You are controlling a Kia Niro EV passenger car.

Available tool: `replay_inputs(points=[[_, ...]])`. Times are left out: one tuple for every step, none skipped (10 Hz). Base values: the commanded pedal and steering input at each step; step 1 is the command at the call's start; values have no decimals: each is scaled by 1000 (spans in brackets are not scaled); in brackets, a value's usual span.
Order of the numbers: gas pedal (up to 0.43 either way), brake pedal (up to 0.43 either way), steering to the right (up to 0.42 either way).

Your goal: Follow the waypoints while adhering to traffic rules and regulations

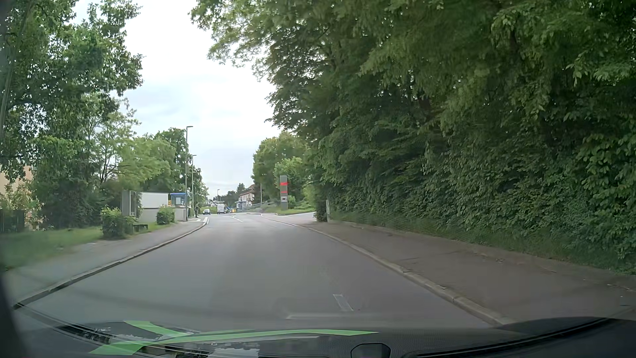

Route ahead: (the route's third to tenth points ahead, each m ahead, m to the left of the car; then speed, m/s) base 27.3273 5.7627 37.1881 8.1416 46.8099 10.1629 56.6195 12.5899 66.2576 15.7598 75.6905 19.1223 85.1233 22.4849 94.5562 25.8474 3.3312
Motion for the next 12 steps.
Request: replay_inputs(points=[[157,0,-16],[157,0,-22],[157,0,-30],[150,0,-35],[150,0,-43],[150,0,-50],[150,0,-54],[150,0,-55],[150,0,-56],[150,0,-58],[150,0,-63],[150,0,-72]])
